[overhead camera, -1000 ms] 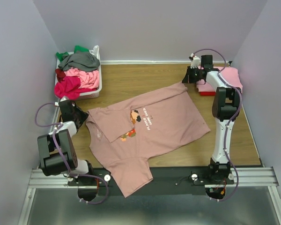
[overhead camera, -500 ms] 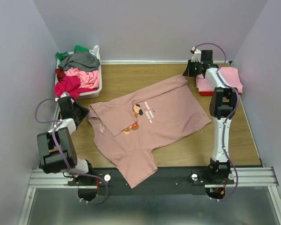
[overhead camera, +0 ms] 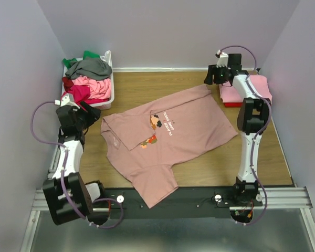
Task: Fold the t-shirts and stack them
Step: Fold the tshirt
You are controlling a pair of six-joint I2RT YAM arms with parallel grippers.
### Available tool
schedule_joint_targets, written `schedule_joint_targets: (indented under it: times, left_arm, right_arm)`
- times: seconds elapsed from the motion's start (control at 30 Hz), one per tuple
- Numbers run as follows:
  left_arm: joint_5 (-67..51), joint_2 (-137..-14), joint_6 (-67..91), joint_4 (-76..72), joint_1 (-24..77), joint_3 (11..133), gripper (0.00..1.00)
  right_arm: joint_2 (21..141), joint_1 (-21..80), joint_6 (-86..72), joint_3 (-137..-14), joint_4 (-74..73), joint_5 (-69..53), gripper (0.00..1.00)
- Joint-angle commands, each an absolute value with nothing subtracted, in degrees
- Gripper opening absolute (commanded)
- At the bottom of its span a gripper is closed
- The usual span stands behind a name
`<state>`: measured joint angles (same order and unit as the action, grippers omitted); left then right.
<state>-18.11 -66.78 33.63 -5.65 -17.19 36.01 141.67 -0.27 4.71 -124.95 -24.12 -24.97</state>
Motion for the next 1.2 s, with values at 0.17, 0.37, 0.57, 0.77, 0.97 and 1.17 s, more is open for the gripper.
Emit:
schedule_joint_targets:
  times: [0.17, 0.37, 0.57, 0.77, 0.97, 1.17]
  left_arm:
    - [-24.8, -61.4, 14.3, 6.3, -0.2, 52.4, 0.73]
    - [-12.3, -51.0, 10.2, 13.1, 18.6, 58.4, 0.72]
    - [-17.8, -43.8, 12.8, 20.5, 28.1, 54.4, 0.73]
    - [-22.2, -42.9, 19.4, 30.0, 33.9, 49.9, 0.71]
    - [-15.7, -46.9, 28.4, 38.1, 50.2, 47.7, 0.69]
    - [-4.1, -58.9, 33.6, 45.3, 66.6, 50.4, 0.68]
  right_arm:
    - [107.9, 1.6, 23.0, -94.6, -24.7, -58.0, 1.00]
    - [82.1, 2.3, 36.2, -64.1, -24.9, -66.8, 1.00]
    - [65.3, 2.3, 39.2, -48.2, -25.0, -62.0, 1.00]
    - [61.1, 2.3, 37.4, -44.5, -25.2, -57.0, 1.00]
    - [61.4, 2.2, 38.3, -42.0, -25.1, -52.5, 1.00]
    - [61.5, 2.1, 38.2, -41.6, -25.2, -51.6, 1.00]
